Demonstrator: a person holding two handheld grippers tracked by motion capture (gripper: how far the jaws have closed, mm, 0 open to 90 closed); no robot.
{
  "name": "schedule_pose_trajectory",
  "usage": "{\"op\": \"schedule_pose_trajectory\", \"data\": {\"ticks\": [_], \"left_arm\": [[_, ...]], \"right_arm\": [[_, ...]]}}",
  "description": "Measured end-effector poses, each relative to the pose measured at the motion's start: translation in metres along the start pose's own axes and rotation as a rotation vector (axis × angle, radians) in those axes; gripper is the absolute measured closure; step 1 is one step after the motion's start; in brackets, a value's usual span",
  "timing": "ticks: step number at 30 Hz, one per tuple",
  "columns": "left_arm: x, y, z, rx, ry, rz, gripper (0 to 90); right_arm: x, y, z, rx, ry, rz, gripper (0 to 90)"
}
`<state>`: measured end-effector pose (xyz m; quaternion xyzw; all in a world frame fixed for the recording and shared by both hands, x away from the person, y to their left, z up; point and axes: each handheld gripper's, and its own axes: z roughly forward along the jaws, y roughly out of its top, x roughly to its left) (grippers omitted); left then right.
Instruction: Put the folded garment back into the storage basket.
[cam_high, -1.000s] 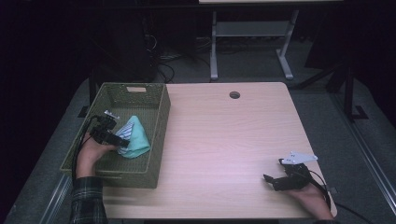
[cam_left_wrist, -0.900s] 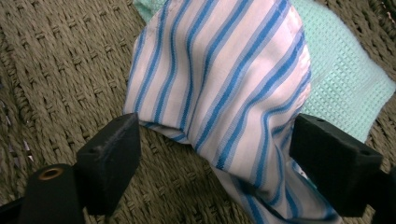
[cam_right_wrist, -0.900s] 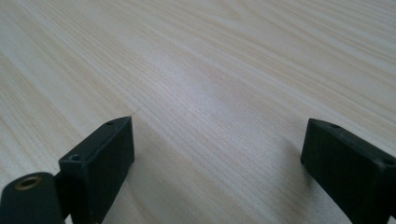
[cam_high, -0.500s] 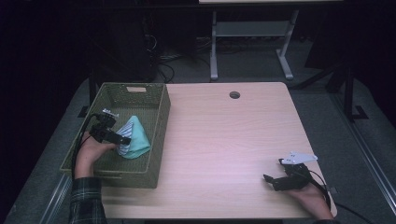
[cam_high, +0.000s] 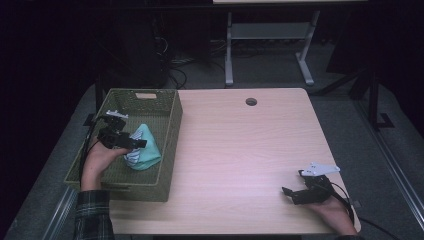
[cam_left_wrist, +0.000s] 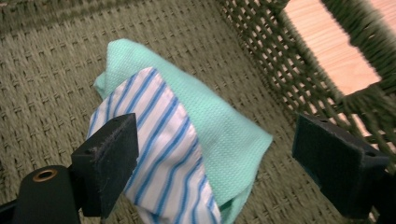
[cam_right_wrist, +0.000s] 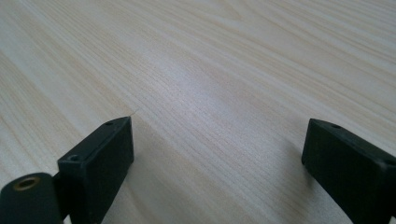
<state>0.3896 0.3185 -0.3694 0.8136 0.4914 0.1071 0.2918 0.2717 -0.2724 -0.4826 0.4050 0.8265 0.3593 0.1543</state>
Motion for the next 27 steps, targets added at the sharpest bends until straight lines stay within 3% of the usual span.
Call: {"op": "schedule_pose_trajectory", "data": {"ticks": [12, 27], "left_arm": [[-0.032, 0.018, -0.008, -0.067, -0.060, 0.042, 14.0], [-0.080, 0.037, 0.002, -0.124, -0.166, 0.095, 14.0]], "right_arm": [[0.000, 0.000, 0.000, 0.000, 0.000, 0.000, 8.6], [0.000, 0.000, 0.000, 0.000, 0.000, 0.000, 8.6]]}}
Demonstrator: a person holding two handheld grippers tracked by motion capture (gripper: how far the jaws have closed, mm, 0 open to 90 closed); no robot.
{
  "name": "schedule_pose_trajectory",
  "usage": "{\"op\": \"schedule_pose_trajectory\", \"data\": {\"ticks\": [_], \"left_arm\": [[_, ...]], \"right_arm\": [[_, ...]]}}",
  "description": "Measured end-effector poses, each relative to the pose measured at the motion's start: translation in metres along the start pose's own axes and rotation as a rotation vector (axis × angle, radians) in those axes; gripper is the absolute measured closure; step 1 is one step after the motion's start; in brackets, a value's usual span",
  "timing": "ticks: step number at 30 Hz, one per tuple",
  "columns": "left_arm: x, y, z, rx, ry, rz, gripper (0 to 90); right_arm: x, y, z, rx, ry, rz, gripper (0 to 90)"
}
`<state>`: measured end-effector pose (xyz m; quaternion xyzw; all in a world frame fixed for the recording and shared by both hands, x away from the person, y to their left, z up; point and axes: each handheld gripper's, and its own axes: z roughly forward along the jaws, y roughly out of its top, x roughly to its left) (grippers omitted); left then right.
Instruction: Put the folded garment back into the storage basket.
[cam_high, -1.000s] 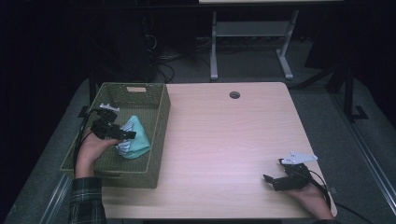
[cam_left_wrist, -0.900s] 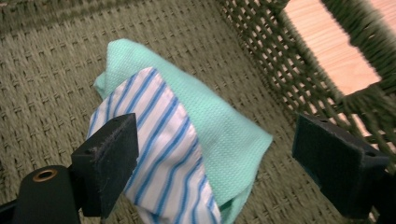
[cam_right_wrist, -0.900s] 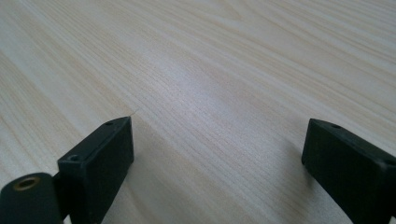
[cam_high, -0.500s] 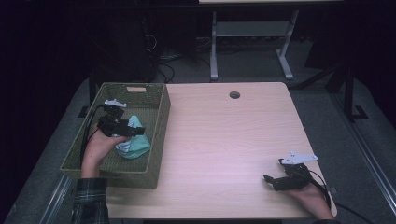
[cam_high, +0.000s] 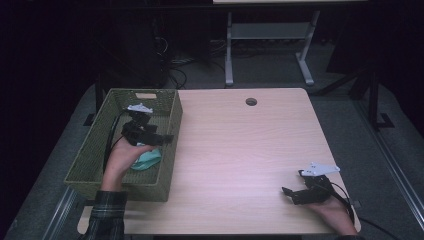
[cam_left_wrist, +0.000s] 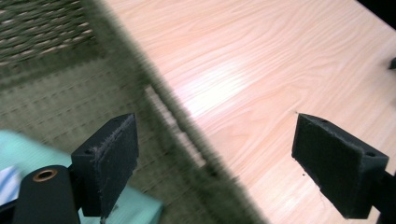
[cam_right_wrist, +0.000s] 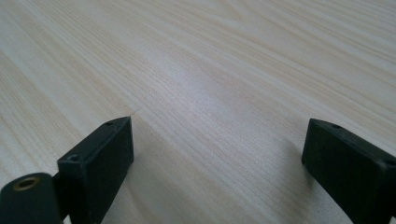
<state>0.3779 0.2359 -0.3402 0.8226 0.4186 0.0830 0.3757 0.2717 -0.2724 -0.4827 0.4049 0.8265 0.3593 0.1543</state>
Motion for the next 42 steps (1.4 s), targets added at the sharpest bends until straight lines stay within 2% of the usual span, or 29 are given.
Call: {"op": "schedule_pose_trajectory", "data": {"ticks": [11, 18, 20, 24, 29, 38, 42], "left_arm": [[-0.033, 0.010, 0.015, -0.042, -0.082, 0.033, 14.1], [-0.057, 0.013, 0.032, -0.043, -0.106, 0.072, 14.1], [-0.063, 0.014, 0.037, -0.032, -0.109, 0.095, 14.1], [-0.077, 0.014, 0.048, -0.043, -0.133, 0.100, 14.1], [-0.092, 0.012, 0.061, -0.066, -0.132, 0.133, 14.0], [-0.115, 0.000, 0.090, -0.038, -0.131, 0.177, 14.0], [-0.122, -0.010, 0.102, -0.050, -0.130, 0.190, 14.0]], "right_arm": [[0.000, 0.000, 0.000, 0.001, 0.000, -0.002, 8.6], [0.000, 0.000, 0.000, 0.000, 0.000, 0.000, 8.6], [0.000, 0.000, 0.000, 0.001, 0.000, -0.001, 8.6], [0.000, 0.000, 0.000, 0.000, 0.000, -0.001, 8.6], [0.000, 0.000, 0.000, 0.001, 0.000, -0.001, 8.6], [0.000, 0.000, 0.000, 0.001, 0.000, -0.002, 8.6], [0.000, 0.000, 0.000, 0.001, 0.000, -0.003, 8.6]]}}
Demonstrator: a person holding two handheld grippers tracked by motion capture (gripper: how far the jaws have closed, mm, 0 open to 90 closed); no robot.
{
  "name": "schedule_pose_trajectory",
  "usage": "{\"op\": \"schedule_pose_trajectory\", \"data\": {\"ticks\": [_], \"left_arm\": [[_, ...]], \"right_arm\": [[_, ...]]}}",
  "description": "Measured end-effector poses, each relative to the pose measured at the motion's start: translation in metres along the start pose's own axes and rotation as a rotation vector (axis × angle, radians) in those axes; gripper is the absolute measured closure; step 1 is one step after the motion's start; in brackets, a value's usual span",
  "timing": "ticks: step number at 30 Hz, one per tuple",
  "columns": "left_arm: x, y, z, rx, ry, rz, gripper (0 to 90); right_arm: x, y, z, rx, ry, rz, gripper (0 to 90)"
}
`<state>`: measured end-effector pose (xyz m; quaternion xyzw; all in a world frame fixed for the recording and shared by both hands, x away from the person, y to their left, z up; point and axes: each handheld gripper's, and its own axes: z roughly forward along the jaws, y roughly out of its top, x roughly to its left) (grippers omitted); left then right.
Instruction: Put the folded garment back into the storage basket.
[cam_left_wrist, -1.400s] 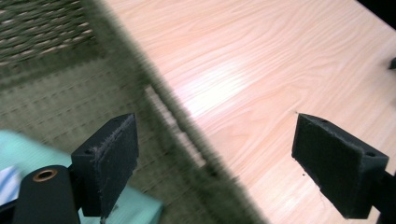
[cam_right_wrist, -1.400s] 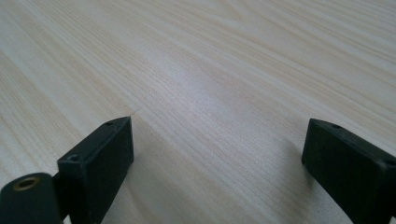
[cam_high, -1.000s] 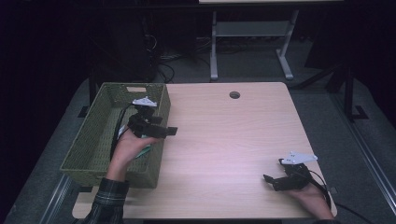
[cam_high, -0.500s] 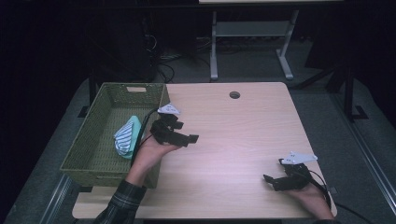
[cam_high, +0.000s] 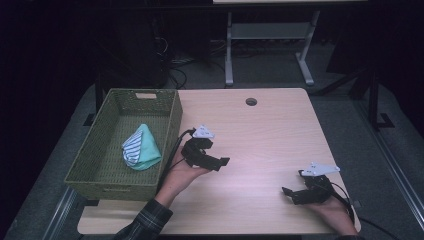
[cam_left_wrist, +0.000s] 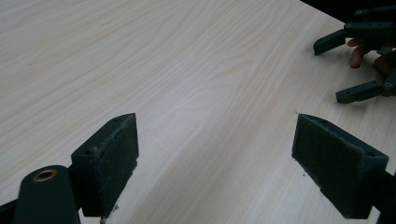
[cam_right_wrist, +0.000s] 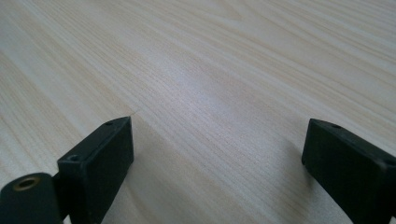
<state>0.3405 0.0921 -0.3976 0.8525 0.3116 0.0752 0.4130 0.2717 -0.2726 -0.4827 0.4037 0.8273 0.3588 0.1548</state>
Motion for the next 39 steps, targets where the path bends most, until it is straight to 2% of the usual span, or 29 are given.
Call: {"op": "schedule_pose_trajectory", "data": {"ticks": [3, 8, 14, 18, 24, 28, 30, 39], "left_arm": [[-0.005, -0.007, 0.008, 0.011, 0.019, 0.022, 13.9], [-0.010, -0.020, 0.017, 0.027, 0.016, 0.023, 13.9], [-0.015, -0.039, 0.028, 0.059, 0.040, 0.029, 13.7], [-0.017, -0.048, 0.033, 0.066, 0.047, 0.027, 13.7], [-0.014, -0.062, 0.044, 0.093, 0.048, 0.007, 13.7], [-0.013, -0.065, 0.045, 0.083, 0.080, 0.039, 13.4], [-0.014, -0.070, 0.046, 0.054, 0.112, 0.076, 13.3], [-0.014, -0.071, 0.045, 0.057, 0.111, 0.079, 12.7]], "right_arm": [[0.000, 0.000, 0.000, 0.000, 0.000, 0.001, 8.6], [0.000, 0.000, 0.000, 0.000, 0.000, 0.001, 8.6], [0.000, 0.000, 0.000, 0.000, 0.000, 0.003, 8.6], [0.000, 0.000, 0.000, 0.001, 0.000, 0.001, 8.6], [0.000, 0.000, 0.000, 0.000, 0.001, 0.002, 8.6], [0.000, 0.000, 0.000, 0.001, 0.000, 0.001, 8.6], [0.000, 0.000, 0.000, 0.001, 0.000, 0.000, 8.6], [0.000, 0.000, 0.000, 0.001, 0.000, 0.001, 8.6]]}}
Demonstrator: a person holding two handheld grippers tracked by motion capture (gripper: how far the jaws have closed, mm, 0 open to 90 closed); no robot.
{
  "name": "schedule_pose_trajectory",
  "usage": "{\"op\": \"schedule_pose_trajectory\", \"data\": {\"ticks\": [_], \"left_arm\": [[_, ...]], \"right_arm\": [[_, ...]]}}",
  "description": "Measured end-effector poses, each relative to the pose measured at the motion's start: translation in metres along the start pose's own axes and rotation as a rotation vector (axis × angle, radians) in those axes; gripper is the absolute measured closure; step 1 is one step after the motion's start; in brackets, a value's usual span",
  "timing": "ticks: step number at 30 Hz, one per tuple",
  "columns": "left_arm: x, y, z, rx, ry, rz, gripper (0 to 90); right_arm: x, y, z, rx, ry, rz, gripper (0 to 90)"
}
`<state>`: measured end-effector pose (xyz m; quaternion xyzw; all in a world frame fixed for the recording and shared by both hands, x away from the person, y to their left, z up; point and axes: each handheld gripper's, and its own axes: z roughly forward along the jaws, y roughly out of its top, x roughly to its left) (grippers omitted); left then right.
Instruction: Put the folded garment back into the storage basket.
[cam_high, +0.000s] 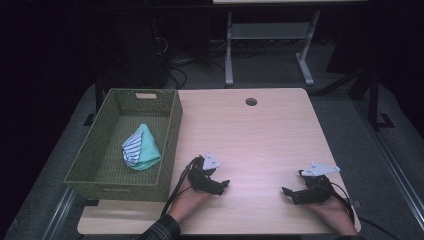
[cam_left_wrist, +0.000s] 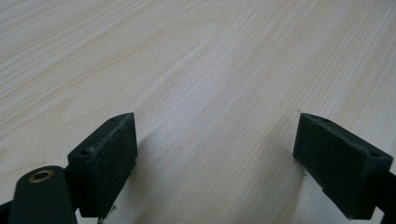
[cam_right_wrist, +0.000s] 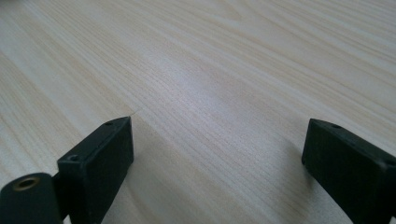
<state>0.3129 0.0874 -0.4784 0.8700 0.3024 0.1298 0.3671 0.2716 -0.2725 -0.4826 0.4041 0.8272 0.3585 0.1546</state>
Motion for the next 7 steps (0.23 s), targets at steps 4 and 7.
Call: {"op": "schedule_pose_trajectory", "data": {"ticks": [4, 7], "left_arm": [[-0.0008, -0.0005, -0.0006, 0.001, 0.006, -0.008, 12.7], [-0.0015, -0.0007, -0.0008, 0.000, 0.012, -0.013, 12.6]], "right_arm": [[0.0000, 0.0000, 0.0000, 0.000, 0.000, 0.000, 8.6], [-0.0001, 0.0000, 0.0000, 0.000, 0.000, -0.001, 8.6]]}}
